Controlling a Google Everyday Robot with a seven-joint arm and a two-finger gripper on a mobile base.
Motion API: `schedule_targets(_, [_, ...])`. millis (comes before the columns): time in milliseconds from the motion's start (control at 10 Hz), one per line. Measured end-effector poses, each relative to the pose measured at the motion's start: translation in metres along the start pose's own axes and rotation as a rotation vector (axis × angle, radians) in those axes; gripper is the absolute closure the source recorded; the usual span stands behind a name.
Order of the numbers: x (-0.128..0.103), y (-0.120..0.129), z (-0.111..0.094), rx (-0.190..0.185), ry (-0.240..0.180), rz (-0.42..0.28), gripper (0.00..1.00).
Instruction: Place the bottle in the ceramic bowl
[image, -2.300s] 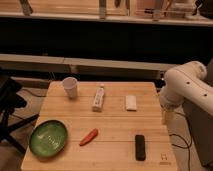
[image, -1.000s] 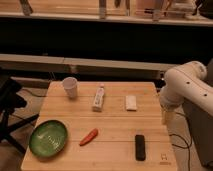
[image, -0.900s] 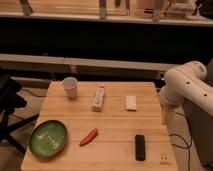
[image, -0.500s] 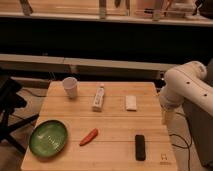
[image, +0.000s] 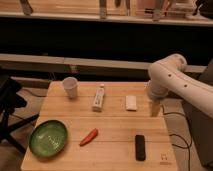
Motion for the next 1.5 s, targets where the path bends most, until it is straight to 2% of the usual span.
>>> schedule_targets(300, [-0.01,-0.016,0.0,0.021,0.003,-0.046,0.2])
schedule_targets(500, [-0.039,-0.029,0.0,0.045,-0.009,-0.098,0.2])
schedule_targets(700, [-0.052,-0.039,0.001,0.063,-0.014,-0.128,0.2])
schedule_targets(1000, [-0.059,-0.044,0.001,0.082,-0.023,-0.16,0.2])
schedule_targets(1200, [-0.083,-0.051,-0.001,0.103,-0.042,-0.201,0.2])
schedule_targets(1500, [-0.091,-0.057,-0.001,0.12,-0.05,-0.235,0.2])
